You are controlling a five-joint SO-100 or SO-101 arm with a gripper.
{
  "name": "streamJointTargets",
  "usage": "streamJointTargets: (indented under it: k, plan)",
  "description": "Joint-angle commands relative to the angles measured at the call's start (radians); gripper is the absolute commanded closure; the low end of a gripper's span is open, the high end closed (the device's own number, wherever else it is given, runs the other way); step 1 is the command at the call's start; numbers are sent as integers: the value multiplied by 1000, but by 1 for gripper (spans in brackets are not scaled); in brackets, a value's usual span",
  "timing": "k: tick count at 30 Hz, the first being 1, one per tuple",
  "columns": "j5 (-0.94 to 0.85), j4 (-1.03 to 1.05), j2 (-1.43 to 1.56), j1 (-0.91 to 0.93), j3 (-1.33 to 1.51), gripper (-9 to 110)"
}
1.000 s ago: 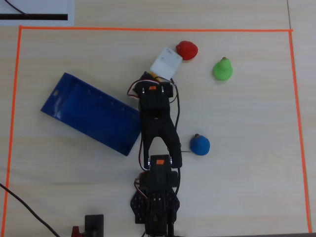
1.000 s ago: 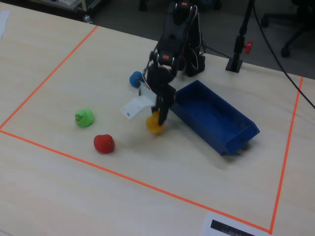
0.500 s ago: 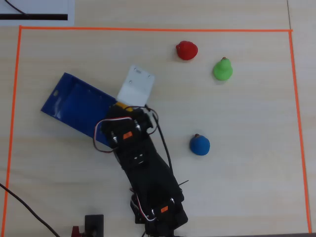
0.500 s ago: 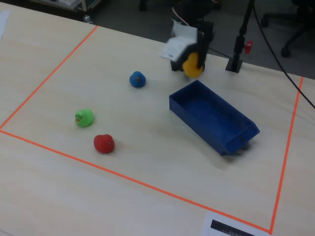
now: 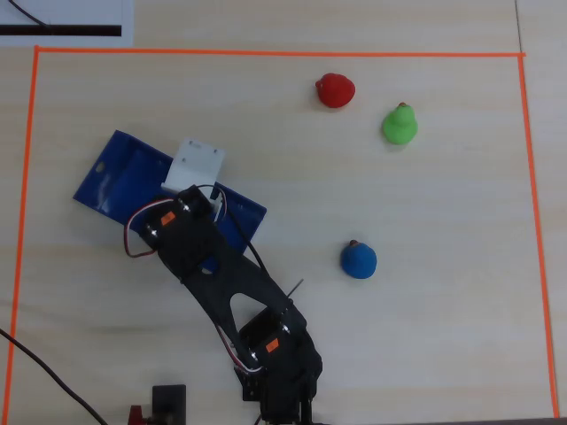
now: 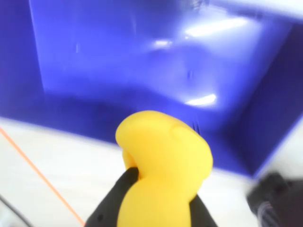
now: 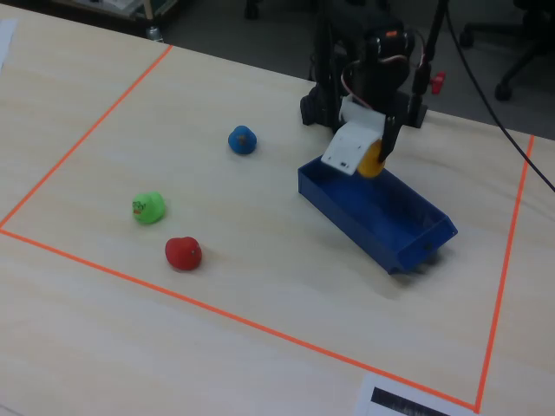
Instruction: Grasp yellow duck and put it into box.
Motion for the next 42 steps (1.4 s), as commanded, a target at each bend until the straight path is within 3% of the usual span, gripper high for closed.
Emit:
streamJointTargets:
  k: [1, 5, 10, 13, 15, 18, 20, 24, 29, 37, 42]
  plan:
    - [-34, -94, -20, 43, 29, 80]
    - [-107, -75, 6, 78, 63, 55]
    - [-209, 52, 132, 207, -32, 50]
    - [-270, 115, 247, 325, -133, 54]
    - [-330, 74, 364, 440, -83, 64]
    - [-430, -120, 571, 603, 249, 80]
    - [-492, -287, 710, 663, 552, 100]
    - [-531, -480, 1003, 681, 985, 101]
    - [-569, -454, 1333, 689, 1282, 101]
    - [-684, -104, 1445, 729, 1313, 101]
    - [-687, -98, 1445, 735, 1315, 97]
